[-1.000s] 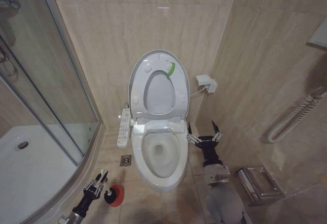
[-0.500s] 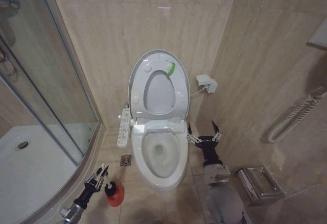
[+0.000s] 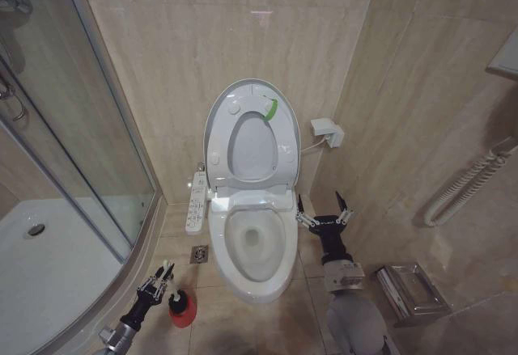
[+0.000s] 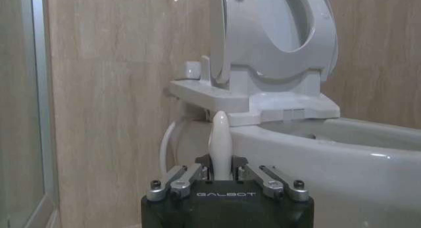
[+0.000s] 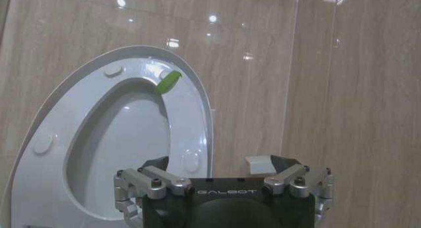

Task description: Open the toilet lid, clean the toilet bowl with a toilet brush, close the toilet lid, and flush.

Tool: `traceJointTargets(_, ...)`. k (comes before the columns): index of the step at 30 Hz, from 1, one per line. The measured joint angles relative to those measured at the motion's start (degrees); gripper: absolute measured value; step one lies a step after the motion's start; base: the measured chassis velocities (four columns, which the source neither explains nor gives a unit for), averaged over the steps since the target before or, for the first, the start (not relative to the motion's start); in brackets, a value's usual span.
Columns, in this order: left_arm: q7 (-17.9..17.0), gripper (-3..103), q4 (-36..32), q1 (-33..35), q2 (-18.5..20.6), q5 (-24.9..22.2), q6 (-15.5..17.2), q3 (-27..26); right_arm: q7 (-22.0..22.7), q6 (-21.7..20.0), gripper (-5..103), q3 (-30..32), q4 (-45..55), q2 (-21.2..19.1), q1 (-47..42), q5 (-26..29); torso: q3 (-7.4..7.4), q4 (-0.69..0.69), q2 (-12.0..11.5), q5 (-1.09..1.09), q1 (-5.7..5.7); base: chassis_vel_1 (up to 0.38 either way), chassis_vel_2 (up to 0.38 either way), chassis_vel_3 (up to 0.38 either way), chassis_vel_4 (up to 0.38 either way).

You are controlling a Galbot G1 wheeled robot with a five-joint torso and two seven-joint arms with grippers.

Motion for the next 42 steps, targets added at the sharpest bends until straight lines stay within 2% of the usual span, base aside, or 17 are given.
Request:
traceJointTargets(12, 0.72, 20, 3.56, -0.75, -0.85, 0.44, 0.00, -0.28, 0.00, 0.00, 100, 0.00, 0.00, 0.00, 0.00, 0.00, 0.00, 0.00, 0.00, 0.00, 0.00, 0.000, 0.000, 0.000, 0.000)
traceJointTargets(23, 0.65, 20, 4.98, -0.55, -1.14, 3.06, 0.00, -0.58, 0.00, 0.00, 100, 0.00, 0.00, 0.00, 0.00, 0.00, 0.00, 0.01, 0.00, 0.00, 0.00, 0.000, 0.000, 0.000, 0.000)
traceJointTargets(31, -1.23, 20, 5.65, -0.04, -0.76, 8.41, -0.04, -2.16, 0.00, 0.00, 100, 0.00, 0.00, 0.00, 0.00, 0.00, 0.01, 0.00, 0.00, 0.00, 0.00, 0.000, 0.000, 0.000, 0.000)
traceJointTargets(42, -1.69, 20, 7.90, -0.51, -0.59, 10.33, -0.33, -2.62, 0.00, 0.00, 100, 0.00, 0.00, 0.00, 0.00, 0.00, 0.00, -0.01, 0.01, 0.02, -0.01, 0.000, 0.000, 0.000, 0.000)
